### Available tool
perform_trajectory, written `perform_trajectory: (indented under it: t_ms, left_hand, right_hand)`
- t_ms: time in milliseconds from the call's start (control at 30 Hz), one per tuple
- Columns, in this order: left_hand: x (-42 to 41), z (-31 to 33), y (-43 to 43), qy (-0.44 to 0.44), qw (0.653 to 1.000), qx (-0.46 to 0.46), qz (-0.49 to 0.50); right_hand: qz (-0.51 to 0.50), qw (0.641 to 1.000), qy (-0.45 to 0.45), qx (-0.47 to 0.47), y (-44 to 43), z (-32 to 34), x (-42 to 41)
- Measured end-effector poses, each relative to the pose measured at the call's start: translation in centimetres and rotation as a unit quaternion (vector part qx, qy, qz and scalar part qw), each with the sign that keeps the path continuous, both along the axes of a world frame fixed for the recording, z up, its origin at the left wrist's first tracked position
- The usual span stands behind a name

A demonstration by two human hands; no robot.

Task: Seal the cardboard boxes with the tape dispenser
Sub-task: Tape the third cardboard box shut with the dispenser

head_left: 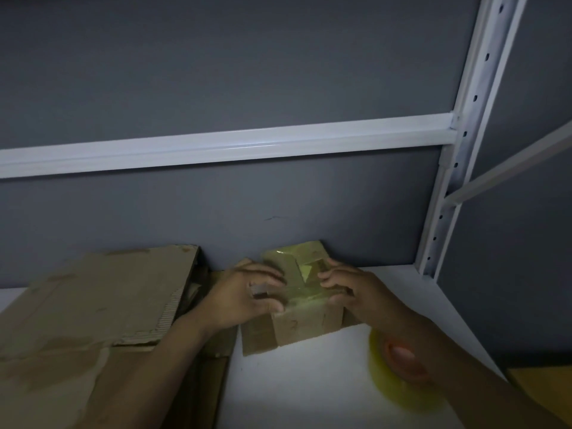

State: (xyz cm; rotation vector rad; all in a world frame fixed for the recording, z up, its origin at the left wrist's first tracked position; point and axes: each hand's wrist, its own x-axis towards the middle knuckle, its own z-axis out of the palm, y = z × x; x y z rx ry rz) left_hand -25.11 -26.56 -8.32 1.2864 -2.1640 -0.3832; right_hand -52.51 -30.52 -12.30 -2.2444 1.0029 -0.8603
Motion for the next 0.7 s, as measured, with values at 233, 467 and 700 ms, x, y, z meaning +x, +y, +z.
perform_trajectory:
  t_ms: [233, 467, 700]
  left_hand:
    - [-1.5, -1.7, 0.3, 0.013, 0.991, 0.092, 0.093]
    - [-5.3, -1.4, 3.8, -0.08, 0.957, -0.189, 0.207]
    - [-6.4, -0.5, 1.6, -0.153, 0.973, 0.137, 0.106]
  right_hand:
    - [-0.016, 0.997, -0.06, 0.054, -0.1, 1.6, -2.2]
    - [-0.103, 0.982, 0.155, -0.023, 0.0, 2.8, -0.3]
    - [-0.094, 0.956, 0.278, 0.028, 3.1, 3.5, 3.8]
